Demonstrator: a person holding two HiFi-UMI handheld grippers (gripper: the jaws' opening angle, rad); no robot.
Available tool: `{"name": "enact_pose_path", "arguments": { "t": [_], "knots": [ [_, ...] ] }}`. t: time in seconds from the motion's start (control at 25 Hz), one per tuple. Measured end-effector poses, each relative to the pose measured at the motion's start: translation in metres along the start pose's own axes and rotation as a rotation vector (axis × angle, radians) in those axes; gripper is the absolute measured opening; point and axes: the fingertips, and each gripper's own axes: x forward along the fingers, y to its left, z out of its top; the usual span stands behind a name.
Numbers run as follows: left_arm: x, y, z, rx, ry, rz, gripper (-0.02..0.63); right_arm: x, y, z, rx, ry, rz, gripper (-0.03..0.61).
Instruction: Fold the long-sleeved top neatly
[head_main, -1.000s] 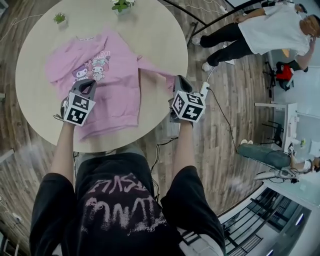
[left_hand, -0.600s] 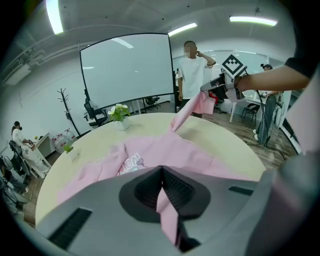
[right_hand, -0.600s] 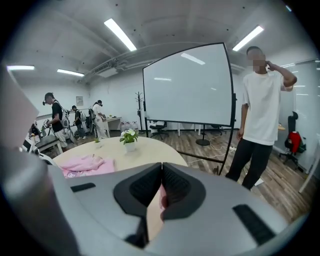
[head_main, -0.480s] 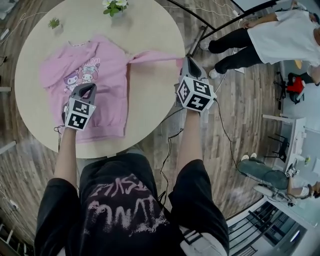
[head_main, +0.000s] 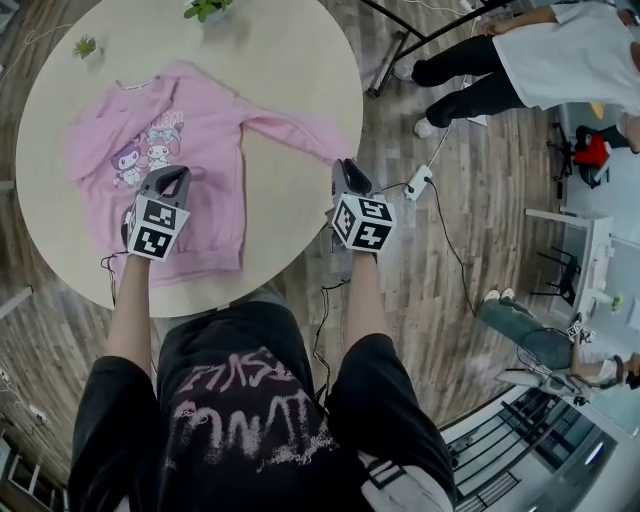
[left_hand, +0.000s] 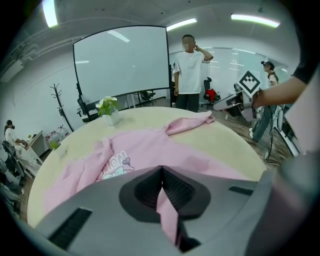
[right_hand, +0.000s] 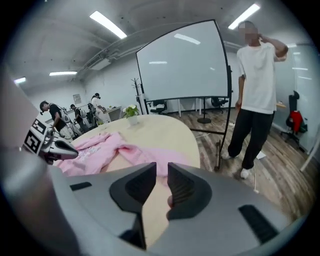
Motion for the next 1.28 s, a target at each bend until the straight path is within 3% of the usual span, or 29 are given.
{"name": "enact_pose_path", "arguments": {
  "t": [0.16, 0.32, 0.6, 0.72, 0.8, 1.0, 1.28],
  "knots": [
    [0.004, -0.001, 0.002, 0.022, 0.005, -0.017, 0.012, -0.007, 0.001, -0.042, 0.06, 0.077, -0.006, 0.114],
    [0.006, -0.002, 0.007, 0.033, 0.01, -0.024, 0.012, -0.003, -0.027, -0.041, 0.129, 0.083, -0.053, 0.153],
    [0.009, -0.004, -0.002, 0.031, 0.059, -0.01, 0.012, 0.023, -0.058, -0.045, 0.103, 0.136, -0.063, 0.175],
    [0.01, -0.004, -0.004, 0.031, 0.077, 0.0, 0.012, 0.031, -0.058, -0.047, 0.072, 0.14, -0.056, 0.14],
    [0.011, -0.003, -0.002, 0.031, 0.083, 0.004, 0.012, 0.032, -0.06, -0.045, 0.034, 0.13, -0.081, 0.065],
    [0.017, -0.003, 0.007, 0.032, 0.082, 0.012, 0.012, 0.034, -0.076, -0.024, -0.008, 0.086, -0.116, 0.038],
    [0.022, -0.005, 0.011, 0.018, 0.081, 0.023, 0.012, 0.048, -0.109, 0.05, -0.06, -0.039, -0.166, 0.038]
  ]
}}
